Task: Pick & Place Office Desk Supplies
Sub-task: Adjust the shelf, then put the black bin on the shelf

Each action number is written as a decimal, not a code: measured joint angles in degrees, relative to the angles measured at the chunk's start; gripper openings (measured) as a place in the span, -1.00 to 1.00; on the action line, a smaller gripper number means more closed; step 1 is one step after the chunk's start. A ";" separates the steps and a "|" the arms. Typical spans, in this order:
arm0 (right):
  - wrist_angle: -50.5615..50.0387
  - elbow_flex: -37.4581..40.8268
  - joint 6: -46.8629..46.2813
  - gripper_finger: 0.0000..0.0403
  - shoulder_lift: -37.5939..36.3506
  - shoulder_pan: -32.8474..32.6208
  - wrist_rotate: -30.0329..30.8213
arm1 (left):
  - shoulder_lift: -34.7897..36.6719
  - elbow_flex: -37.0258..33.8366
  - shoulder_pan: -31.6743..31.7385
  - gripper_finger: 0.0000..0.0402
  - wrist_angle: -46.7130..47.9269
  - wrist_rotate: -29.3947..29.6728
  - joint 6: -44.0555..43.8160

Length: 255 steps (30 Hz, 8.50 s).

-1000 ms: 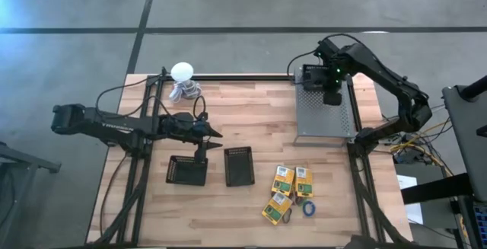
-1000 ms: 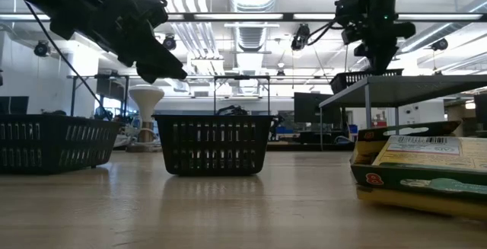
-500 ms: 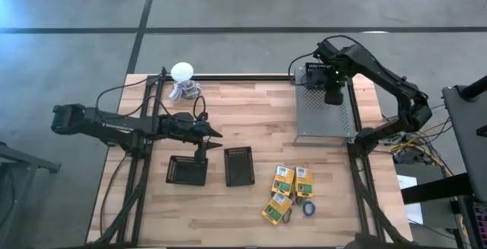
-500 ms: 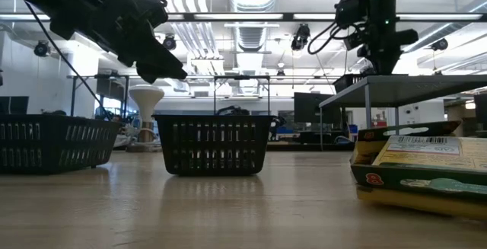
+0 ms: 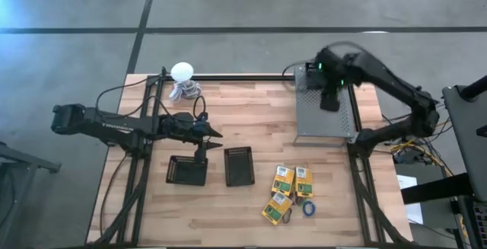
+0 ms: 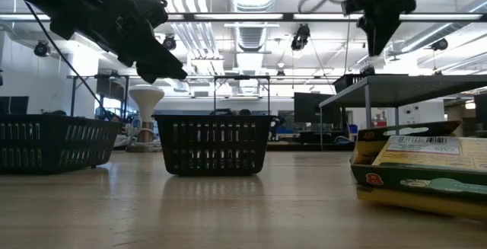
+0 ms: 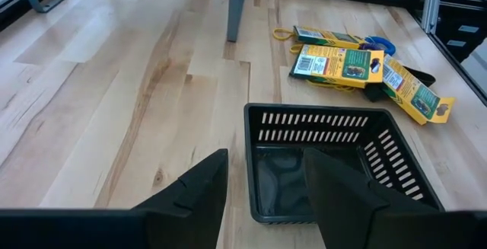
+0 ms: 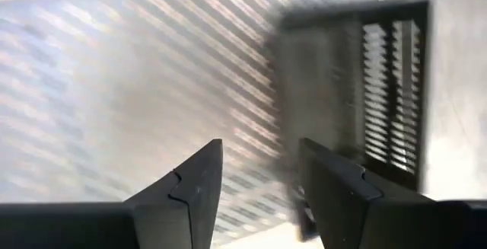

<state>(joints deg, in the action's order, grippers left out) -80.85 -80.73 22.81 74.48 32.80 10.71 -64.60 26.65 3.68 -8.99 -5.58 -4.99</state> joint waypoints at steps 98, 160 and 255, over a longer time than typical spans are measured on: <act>26.55 32.40 -136.10 -0.91 31.38 -59.24 64.53 | 0.00 -0.87 -2.84 -0.12 -6.21 0.20 1.55; 43.33 27.52 -106.64 -0.07 25.43 -56.74 50.70 | 0.00 -0.85 -2.89 -0.12 -6.19 0.15 0.42; 46.67 23.85 -64.44 -0.96 -6.00 -34.52 15.40 | 0.00 -3.69 -10.36 -0.12 1.44 25.75 -8.97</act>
<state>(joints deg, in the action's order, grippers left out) -34.18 -56.88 -41.63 68.49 -1.72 26.11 -64.60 22.97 -6.68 -7.56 20.16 -13.96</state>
